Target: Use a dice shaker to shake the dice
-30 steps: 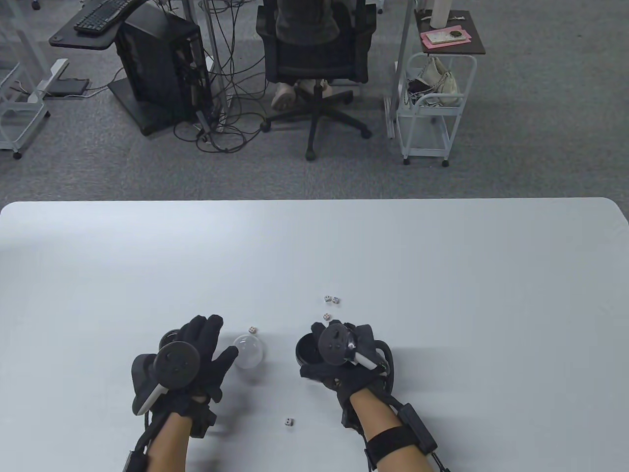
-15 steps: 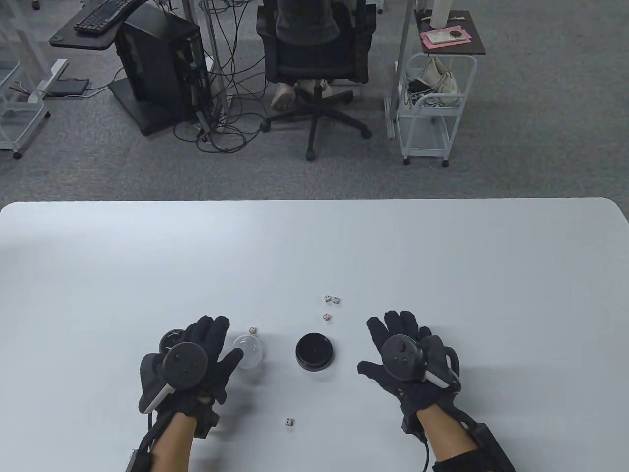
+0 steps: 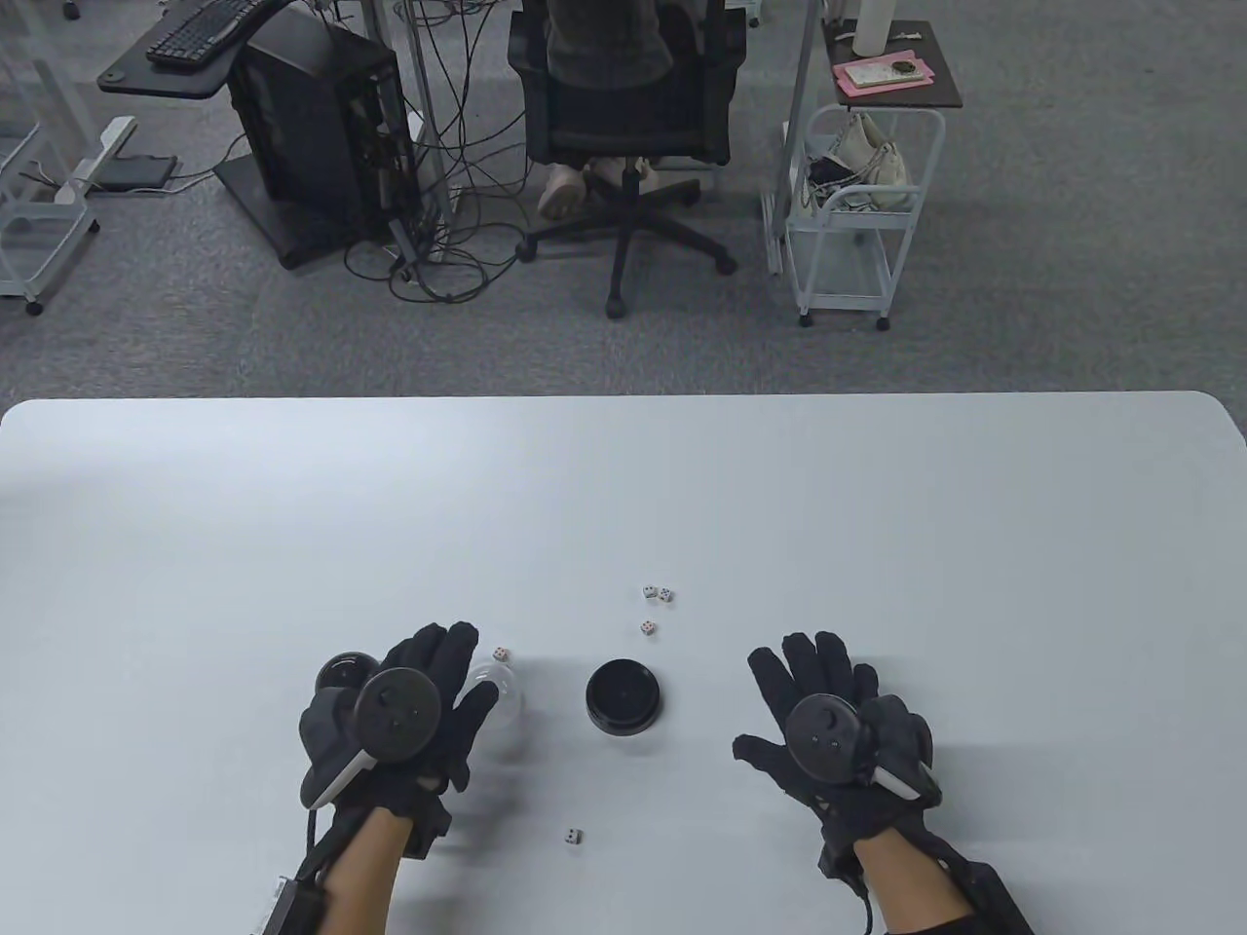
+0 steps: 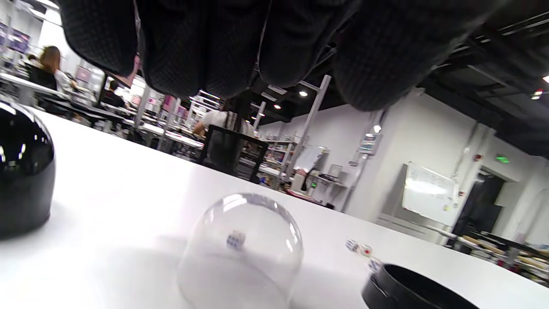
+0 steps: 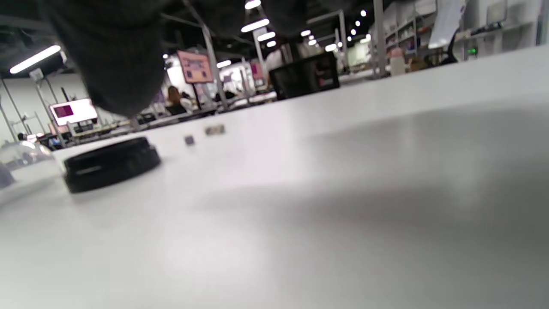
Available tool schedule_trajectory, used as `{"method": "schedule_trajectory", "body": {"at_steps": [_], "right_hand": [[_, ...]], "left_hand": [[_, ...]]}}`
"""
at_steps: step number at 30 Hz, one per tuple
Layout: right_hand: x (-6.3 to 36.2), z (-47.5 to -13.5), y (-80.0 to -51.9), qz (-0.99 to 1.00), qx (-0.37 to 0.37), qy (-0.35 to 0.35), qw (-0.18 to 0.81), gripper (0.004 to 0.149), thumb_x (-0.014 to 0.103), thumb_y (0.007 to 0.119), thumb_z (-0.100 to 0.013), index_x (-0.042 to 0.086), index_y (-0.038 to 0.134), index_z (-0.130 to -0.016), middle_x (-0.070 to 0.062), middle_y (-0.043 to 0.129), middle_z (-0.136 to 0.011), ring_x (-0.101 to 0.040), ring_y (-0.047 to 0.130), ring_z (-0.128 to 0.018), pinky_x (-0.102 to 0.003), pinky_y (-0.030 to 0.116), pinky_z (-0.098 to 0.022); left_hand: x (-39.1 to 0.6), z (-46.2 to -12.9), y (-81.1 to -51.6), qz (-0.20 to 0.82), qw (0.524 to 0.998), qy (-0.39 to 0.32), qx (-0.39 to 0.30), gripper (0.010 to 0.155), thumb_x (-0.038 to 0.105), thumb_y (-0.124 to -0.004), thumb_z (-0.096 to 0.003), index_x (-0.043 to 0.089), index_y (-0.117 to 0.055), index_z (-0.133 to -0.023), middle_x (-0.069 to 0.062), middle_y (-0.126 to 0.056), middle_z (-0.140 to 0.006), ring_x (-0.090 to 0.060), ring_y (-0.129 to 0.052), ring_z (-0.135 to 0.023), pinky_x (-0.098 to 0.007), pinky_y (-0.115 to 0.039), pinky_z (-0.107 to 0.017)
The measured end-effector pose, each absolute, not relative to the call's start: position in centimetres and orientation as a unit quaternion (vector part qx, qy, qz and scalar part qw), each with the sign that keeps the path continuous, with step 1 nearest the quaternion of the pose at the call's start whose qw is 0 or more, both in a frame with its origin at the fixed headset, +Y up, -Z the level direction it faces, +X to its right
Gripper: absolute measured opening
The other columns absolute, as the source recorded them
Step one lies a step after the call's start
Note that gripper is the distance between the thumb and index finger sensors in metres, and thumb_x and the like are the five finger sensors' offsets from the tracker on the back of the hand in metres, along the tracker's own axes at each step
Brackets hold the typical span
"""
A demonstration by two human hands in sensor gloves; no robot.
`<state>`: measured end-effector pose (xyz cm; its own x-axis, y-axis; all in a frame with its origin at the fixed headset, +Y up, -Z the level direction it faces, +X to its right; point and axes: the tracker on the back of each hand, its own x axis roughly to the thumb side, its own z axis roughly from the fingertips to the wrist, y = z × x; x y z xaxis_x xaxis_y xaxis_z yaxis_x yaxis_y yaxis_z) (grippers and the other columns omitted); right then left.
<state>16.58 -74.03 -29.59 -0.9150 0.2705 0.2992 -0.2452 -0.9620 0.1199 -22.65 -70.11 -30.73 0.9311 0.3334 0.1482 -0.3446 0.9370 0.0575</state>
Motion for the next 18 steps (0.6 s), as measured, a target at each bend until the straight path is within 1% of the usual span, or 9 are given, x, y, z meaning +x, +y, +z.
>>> {"method": "schedule_trajectory", "body": {"at_steps": [1,3,5,8,12,13,16,18], "right_hand": [[16.7,-29.5,-73.9,0.977,0.16,0.038,0.134,0.084,0.055,0.081,-0.053,0.024,0.036,-0.116,-0.025,0.03,-0.118,-0.055,0.022,-0.107,-0.077,0.033,-0.071],[16.9,-29.2,-73.6,0.976,0.161,0.028,0.142,0.084,0.055,0.081,-0.053,0.024,0.036,-0.116,-0.025,0.031,-0.117,-0.055,0.023,-0.107,-0.077,0.034,-0.071],[17.1,-29.0,-73.5,0.976,0.162,0.027,0.145,0.084,0.055,0.081,-0.053,0.024,0.036,-0.116,-0.025,0.031,-0.117,-0.055,0.023,-0.106,-0.077,0.034,-0.071],[17.3,-28.7,-73.3,0.975,0.162,0.024,0.149,0.083,0.055,0.081,-0.053,0.024,0.037,-0.116,-0.025,0.032,-0.117,-0.055,0.024,-0.106,-0.077,0.035,-0.071],[17.6,-28.4,-73.1,0.974,0.163,0.02,0.156,0.083,0.055,0.081,-0.053,0.023,0.038,-0.116,-0.026,0.033,-0.117,-0.056,0.025,-0.106,-0.077,0.035,-0.071],[17.7,-28.4,-73.0,0.974,0.164,0.018,0.155,0.082,0.055,0.081,-0.053,0.023,0.038,-0.116,-0.026,0.033,-0.117,-0.056,0.025,-0.106,-0.077,0.036,-0.071],[17.9,-28.3,-72.7,0.973,0.162,0.012,0.162,0.082,0.055,0.081,-0.053,0.023,0.038,-0.116,-0.026,0.033,-0.117,-0.056,0.025,-0.106,-0.077,0.036,-0.071],[18.0,-28.2,-72.6,0.973,0.162,0.011,0.165,0.082,0.055,0.081,-0.053,0.023,0.038,-0.116,-0.026,0.034,-0.117,-0.056,0.025,-0.106,-0.077,0.036,-0.07]], "left_hand": [[-22.5,-31.1,-69.9,0.17,0.983,-0.062,0.033,0.064,0.053,-0.079,-0.0531,0.025,-0.061,-0.108,-0.018,-0.071,-0.106,-0.046,-0.076,-0.094,-0.062,-0.067,-0.065],[-21.8,-32.4,-69.4,0.163,0.986,-0.037,-0.011,0.062,0.052,-0.079,-0.0532,0.024,-0.064,-0.107,-0.017,-0.075,-0.104,-0.045,-0.079,-0.091,-0.061,-0.069,-0.064],[-21.1,-33.6,-69.0,0.145,0.989,-0.021,-0.018,0.06,0.051,-0.081,-0.0529,0.024,-0.067,-0.104,-0.016,-0.081,-0.1,-0.044,-0.084,-0.087,-0.06,-0.072,-0.062],[-19.9,-35.8,-69.0,0.118,0.992,0.014,-0.05,0.057,0.05,-0.081,-0.0528,0.023,-0.071,-0.102,-0.014,-0.085,-0.096,-0.042,-0.088,-0.084,-0.059,-0.073,-0.061],[-18.1,-38.5,-70.0,0.082,0.991,0.049,-0.096,0.054,0.047,-0.081,-0.0536,0.023,-0.073,-0.101,-0.014,-0.087,-0.094,-0.041,-0.089,-0.083,-0.059,-0.073,-0.061],[-17.8,-38.9,-70.2,0.074,0.991,0.053,-0.101,0.052,0.046,-0.081,-0.0538,0.023,-0.074,-0.1,-0.014,-0.088,-0.093,-0.041,-0.09,-0.083,-0.059,-0.073,-0.061],[-16.9,-40.2,-71.3,0.037,0.985,0.076,-0.153,0.051,0.044,-0.081,-0.0541,0.023,-0.073,-0.1,-0.014,-0.088,-0.094,-0.041,-0.089,-0.085,-0.06,-0.071,-0.062],[-16.5,-40.9,-72.0,0.02,0.981,0.09,-0.174,0.052,0.044,-0.082,-0.054,0.022,-0.073,-0.101,-0.014,-0.088,-0.095,-0.043,-0.088,-0.086,-0.061,-0.071,-0.063]]}}
